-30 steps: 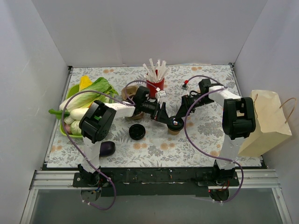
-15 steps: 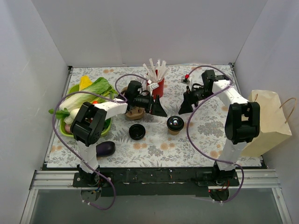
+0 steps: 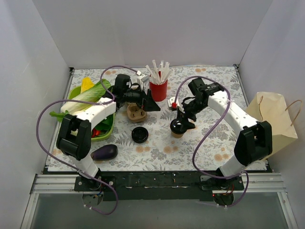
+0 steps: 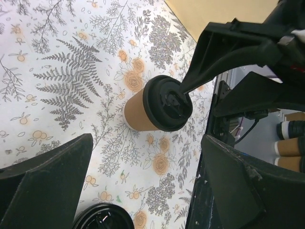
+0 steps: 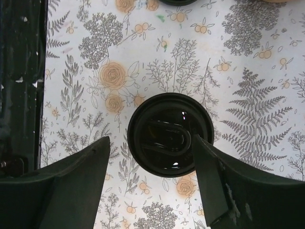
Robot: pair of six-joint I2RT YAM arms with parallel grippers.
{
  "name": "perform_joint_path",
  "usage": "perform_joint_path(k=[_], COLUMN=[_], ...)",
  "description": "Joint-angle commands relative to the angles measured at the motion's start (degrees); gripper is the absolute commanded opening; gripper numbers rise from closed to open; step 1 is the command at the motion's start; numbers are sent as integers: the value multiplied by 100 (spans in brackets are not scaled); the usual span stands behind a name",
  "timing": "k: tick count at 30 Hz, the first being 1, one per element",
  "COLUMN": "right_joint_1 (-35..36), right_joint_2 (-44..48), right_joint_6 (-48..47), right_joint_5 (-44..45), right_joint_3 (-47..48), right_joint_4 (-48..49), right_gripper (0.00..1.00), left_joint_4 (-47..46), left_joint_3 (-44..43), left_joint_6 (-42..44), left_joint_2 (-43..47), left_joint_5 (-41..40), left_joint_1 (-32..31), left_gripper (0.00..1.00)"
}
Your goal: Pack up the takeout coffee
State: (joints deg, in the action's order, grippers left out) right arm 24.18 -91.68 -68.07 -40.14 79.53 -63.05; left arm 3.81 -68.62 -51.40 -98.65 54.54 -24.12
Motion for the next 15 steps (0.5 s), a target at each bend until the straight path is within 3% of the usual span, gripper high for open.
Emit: perform_joint_path(k=[1,15], right_joint_1=[279,860], right_joint_2=[475,1029], right_joint_6=[-461,312], right_joint_5=[559,1263], right_joint_3=[-410,-1343], right_joint_4=[152,1259], right_gripper=[75,52], left_joint_4=[436,533], left_joint_3=[50,182], left_joint_6=[604,684], left_joint_2=[706,918], left_joint_5=[-251,-383], left_joint_1=[-5,4], left_gripper=[98,98])
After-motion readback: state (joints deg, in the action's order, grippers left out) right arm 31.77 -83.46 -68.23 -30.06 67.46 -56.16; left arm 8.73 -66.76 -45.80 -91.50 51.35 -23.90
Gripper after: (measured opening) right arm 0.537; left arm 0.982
